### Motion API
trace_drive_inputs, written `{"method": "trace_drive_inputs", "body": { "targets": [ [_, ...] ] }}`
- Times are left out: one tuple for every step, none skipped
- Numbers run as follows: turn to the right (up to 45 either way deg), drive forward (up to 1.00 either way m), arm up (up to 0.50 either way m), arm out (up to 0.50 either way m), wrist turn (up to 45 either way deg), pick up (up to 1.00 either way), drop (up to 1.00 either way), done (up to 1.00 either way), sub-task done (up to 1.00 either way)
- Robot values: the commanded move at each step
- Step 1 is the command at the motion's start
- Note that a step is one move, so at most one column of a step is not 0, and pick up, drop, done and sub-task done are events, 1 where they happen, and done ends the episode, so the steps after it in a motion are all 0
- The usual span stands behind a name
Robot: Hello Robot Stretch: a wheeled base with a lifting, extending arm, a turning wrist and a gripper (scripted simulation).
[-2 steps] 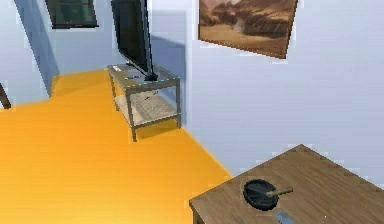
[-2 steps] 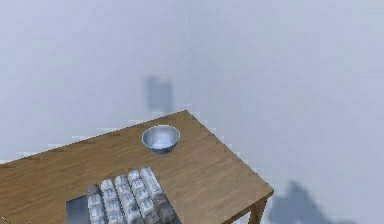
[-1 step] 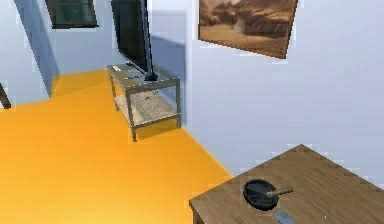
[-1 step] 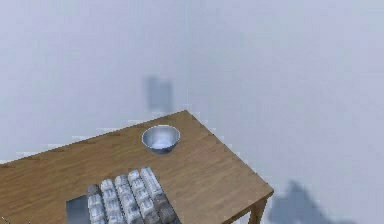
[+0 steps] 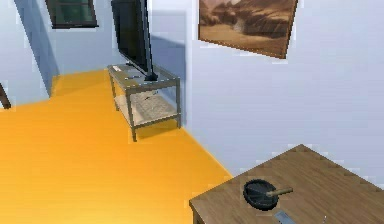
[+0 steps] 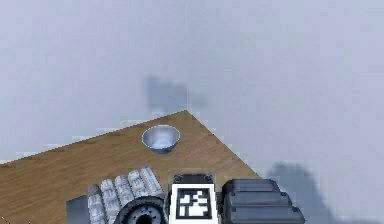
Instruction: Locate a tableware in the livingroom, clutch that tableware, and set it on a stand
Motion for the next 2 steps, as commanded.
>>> {"method": "trace_drive_inputs", "body": {
  "targets": [
    [0.0,0.0,0.0,0.44,0.0,0.0,0.0,0.0,0.0],
    [0.0,0.0,0.0,0.0,45.0,0.0,0.0,0.0,0.0]
  ]
}}
